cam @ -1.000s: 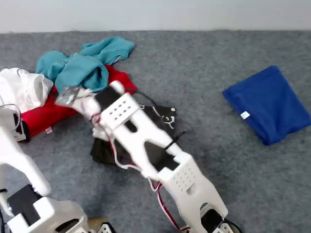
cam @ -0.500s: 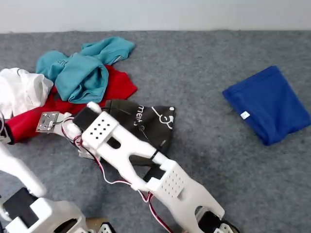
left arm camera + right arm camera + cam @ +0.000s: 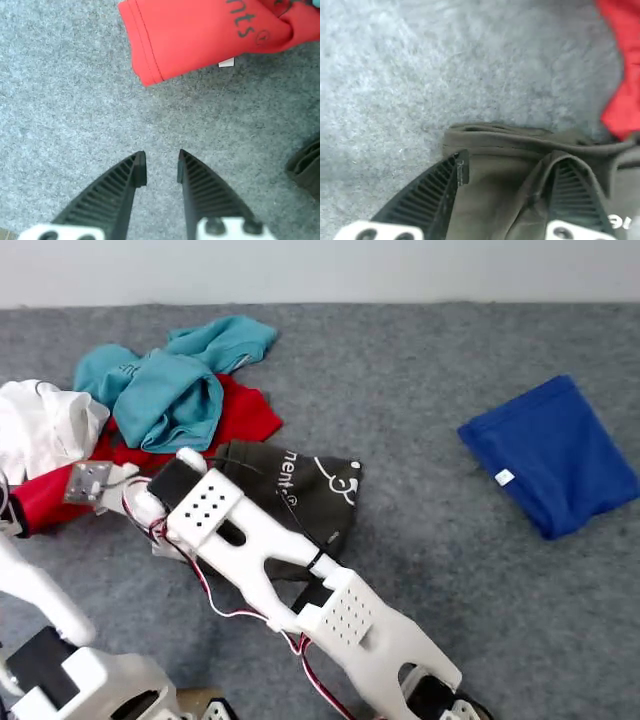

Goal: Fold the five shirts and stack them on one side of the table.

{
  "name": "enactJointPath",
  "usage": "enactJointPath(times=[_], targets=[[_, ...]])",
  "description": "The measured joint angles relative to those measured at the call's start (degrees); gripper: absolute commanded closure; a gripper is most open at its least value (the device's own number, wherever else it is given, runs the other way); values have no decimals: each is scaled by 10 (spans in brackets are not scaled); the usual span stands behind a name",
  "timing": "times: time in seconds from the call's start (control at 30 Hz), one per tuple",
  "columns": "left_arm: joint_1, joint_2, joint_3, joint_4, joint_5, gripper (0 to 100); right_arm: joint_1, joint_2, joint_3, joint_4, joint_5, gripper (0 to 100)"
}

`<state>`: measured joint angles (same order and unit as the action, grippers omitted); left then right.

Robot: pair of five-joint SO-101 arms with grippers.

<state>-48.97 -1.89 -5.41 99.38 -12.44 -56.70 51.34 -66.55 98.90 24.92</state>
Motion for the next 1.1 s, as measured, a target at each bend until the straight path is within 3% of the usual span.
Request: enactJointPath(times=[0.23, 0.53, 0.87, 1.1], targets=[[-1, 0, 0, 0, 0, 884, 75, 0, -64, 16, 0, 729], [-1, 0, 0, 0, 0, 884, 6, 0, -47, 16, -14, 729], [0, 0, 0, 0, 0, 884, 112, 0, -18, 16, -16, 729], [0, 0, 0, 0, 0, 885, 78, 0, 85, 16, -15, 729]])
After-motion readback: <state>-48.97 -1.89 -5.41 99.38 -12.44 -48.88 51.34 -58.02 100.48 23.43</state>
